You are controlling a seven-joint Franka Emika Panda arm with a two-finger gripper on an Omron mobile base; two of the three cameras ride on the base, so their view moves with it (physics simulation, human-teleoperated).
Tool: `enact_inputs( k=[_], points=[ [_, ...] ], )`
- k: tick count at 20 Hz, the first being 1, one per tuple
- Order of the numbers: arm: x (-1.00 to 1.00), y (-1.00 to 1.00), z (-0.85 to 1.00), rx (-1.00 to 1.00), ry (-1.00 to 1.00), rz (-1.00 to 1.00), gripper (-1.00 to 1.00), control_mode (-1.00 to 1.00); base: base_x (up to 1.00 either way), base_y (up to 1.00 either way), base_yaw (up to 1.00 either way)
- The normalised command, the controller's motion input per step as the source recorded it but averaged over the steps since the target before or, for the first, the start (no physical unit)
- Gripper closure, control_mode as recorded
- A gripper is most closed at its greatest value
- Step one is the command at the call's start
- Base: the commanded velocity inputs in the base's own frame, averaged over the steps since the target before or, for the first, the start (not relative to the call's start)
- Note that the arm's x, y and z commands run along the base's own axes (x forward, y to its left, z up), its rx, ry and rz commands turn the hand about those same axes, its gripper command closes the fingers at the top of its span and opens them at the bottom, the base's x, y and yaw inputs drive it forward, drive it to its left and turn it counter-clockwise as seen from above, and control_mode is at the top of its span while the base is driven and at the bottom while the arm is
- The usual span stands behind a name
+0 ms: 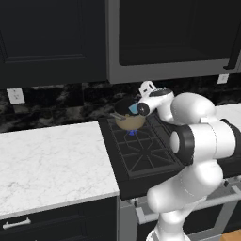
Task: Put the garlic and sweet potato in the pot. Retrieve the spatula and lightly stir the vegetables in the pot.
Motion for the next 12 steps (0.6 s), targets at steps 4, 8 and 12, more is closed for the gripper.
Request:
enact_inputs(
  k=[4,8,12],
  points=[
    [0.14,0.07,-0.16,-0.05,0.0,0.0,1.0,-1.0,0.0,0.0,0.0],
    [0.08,0.11,-0.08,-0.06,0.0,0.0,1.0,-1.0,0.0,0.0,0.0],
    [0.04,0.09,-0.01,-0.07,0.0,0.0,1.0,-1.0,0.0,0.0,0.0]
  ],
)
